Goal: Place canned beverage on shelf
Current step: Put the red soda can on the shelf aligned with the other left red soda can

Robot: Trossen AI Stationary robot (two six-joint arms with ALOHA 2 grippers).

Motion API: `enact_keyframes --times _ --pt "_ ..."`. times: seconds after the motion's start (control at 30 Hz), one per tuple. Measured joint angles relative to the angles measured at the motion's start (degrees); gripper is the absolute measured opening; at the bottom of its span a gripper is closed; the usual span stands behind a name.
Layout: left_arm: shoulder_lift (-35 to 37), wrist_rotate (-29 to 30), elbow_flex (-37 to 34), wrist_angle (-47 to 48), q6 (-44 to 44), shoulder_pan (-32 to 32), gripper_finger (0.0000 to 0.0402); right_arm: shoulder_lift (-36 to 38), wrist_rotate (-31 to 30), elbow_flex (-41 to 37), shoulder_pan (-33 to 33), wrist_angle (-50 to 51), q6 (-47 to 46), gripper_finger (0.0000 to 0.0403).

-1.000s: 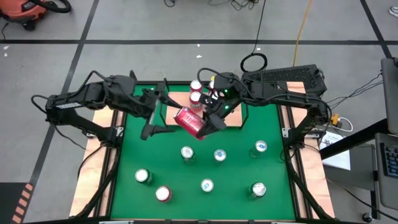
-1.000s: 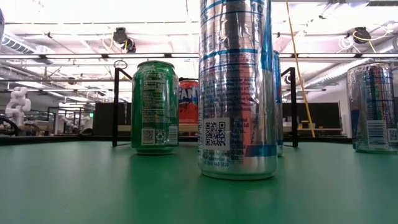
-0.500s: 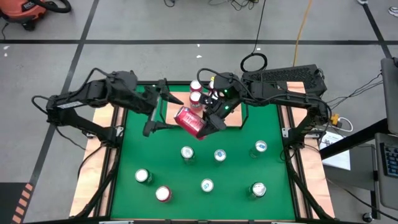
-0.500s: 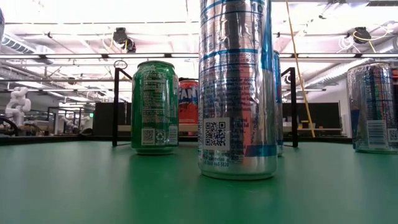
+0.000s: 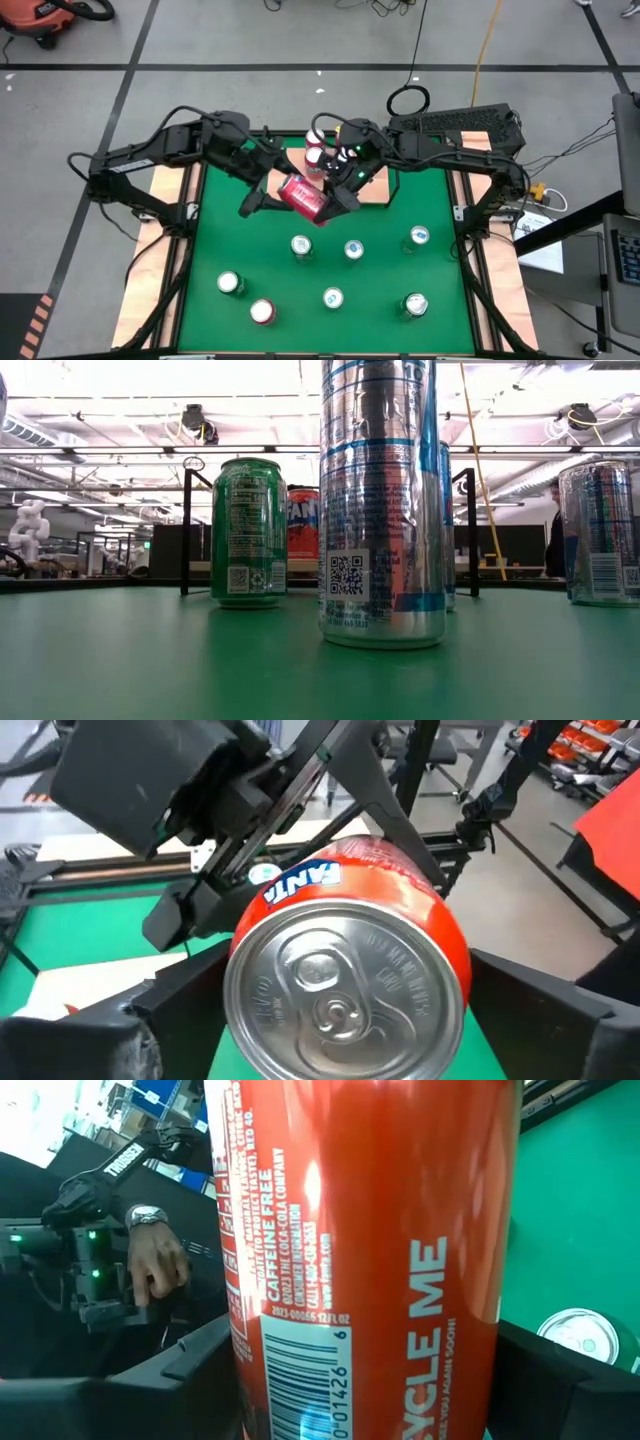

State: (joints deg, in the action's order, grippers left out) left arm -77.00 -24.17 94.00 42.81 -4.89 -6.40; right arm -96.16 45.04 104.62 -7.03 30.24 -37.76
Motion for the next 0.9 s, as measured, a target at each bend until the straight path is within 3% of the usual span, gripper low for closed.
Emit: enact_keyframes --times 0.23,0.4,0.67,0.77,0.9 --pt "-0.15 -1.3 0.0 -0.34 -0.07 -0.35 0.0311 0.0 -0.35 0.0 -0.09 0.07 2.13 0.0294" --pt "-0.3 -1.28 0.02 -0.12 1.68 -0.35 0.0291 0.06 -2.32 0.0 -0.07 0.91 3.31 0.0312" --pt "-0.52 0.93 -0.04 4.3 6.69 -0.38 0.0287 0.13 -9.79 0.02 0.02 3.19 4.24 0.0348" --pt "-0.52 4.66 -0.04 7.96 7.96 -0.24 0.0287 0.25 -12.74 0.02 -0.13 3.39 4.56 0.0353" --pt "-0.5 9.63 -0.04 9.44 16.06 -0.67 0.0286 0.51 -21.32 0.02 0.64 4.24 8.43 0.0353"
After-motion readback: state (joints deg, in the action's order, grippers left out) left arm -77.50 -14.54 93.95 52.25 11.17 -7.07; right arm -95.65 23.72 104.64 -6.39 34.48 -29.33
